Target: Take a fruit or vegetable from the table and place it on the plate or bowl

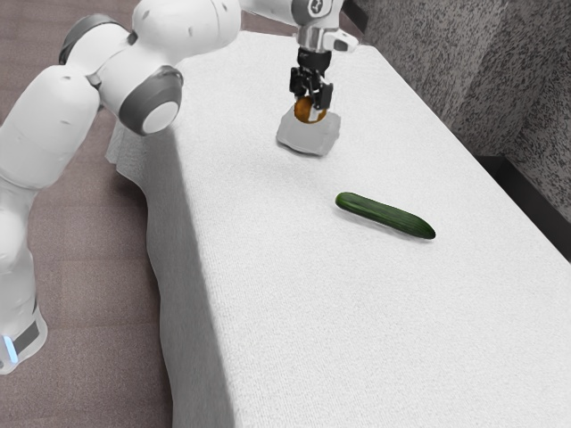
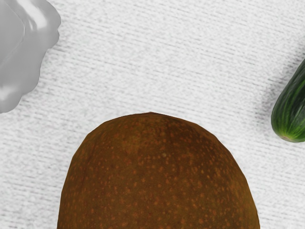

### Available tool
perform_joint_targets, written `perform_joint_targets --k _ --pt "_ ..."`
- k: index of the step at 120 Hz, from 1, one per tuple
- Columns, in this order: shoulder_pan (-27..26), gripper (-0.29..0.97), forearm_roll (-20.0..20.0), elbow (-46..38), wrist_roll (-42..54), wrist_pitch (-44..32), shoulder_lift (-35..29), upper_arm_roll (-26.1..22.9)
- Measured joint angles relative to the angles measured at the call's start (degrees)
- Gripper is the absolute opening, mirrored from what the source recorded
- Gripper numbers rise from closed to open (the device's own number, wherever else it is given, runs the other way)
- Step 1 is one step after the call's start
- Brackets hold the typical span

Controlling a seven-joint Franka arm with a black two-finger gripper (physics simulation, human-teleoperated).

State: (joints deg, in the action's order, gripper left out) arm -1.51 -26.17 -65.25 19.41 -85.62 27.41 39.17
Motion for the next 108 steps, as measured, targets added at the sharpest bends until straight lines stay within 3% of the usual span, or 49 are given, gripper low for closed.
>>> perform_joint_targets --k 26,48,69,108 --pt "2.84 0.26 0.31 0.0 2.8 -0.24 0.4 3.66" --pt "9.78 0.25 -7.61 10.67 5.98 -0.5 12.83 3.25" --pt "12.21 0.26 -11.66 11.92 9.28 -2.26 16.21 3.43" --pt "16.23 0.26 -12.77 14.5 15.92 -14.89 18.17 3.71"
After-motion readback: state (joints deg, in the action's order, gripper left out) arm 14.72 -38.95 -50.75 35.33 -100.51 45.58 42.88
